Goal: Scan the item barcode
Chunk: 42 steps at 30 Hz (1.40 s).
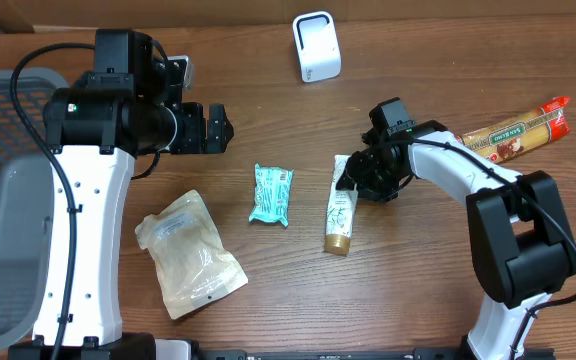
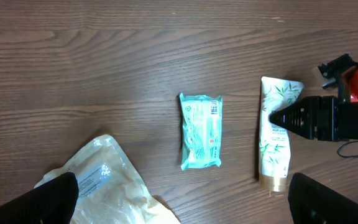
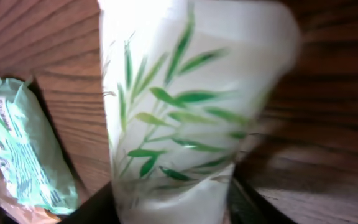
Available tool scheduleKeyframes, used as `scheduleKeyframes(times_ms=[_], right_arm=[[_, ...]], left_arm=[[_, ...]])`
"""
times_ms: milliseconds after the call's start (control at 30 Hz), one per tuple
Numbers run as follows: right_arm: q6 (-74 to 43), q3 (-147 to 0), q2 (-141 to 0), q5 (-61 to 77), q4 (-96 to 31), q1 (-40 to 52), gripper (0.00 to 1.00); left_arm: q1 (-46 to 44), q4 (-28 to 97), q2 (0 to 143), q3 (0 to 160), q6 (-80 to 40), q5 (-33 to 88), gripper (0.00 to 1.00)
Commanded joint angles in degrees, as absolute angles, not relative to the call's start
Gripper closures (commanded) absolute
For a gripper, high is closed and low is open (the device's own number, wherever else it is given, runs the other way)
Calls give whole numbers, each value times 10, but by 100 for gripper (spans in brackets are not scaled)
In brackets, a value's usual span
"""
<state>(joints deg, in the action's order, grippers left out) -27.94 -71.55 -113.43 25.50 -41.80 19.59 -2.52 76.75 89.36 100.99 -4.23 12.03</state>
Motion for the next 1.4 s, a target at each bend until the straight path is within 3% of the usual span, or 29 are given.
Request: scheduleKeyframes(times_ms=[0, 100, 200, 400, 700, 1067, 1133, 1200, 1300, 1367], right_arm=[[-267, -709, -1145, 265, -412, 200, 62], [-229, -716, -1143, 273, -414, 200, 81], [-206, -730, -1132, 272, -433, 198, 89], [-190, -794, -1084, 182, -519, 207, 89], [-319, -862, -1088, -278, -685, 337, 96], [-349, -862, -1225, -355, -737, 408, 96], [-373, -862, -1226, -323, -741, 413, 96], [-378, -862, -1226, -261, -737, 424, 88], [-377, -862, -1227, -185, -727, 441, 73], [-377, -862, -1227, -158, -722, 453, 57]], left_arm=[[-24, 767, 880, 1025, -32, 130, 0], [-24, 767, 880, 1025, -32, 130, 0], [-24, 767, 880, 1025, -32, 129, 0], [-24, 767, 880, 1025, -32, 129, 0], [-24, 767, 880, 1025, -32, 130, 0], [-24, 767, 880, 1025, -32, 130, 0], [-24, 767, 880, 1025, -32, 130, 0], [-24, 767, 880, 1025, -32, 130, 0], [-24, 767, 880, 1025, -32, 129, 0], [-24, 767, 880, 1025, -32, 130, 0]])
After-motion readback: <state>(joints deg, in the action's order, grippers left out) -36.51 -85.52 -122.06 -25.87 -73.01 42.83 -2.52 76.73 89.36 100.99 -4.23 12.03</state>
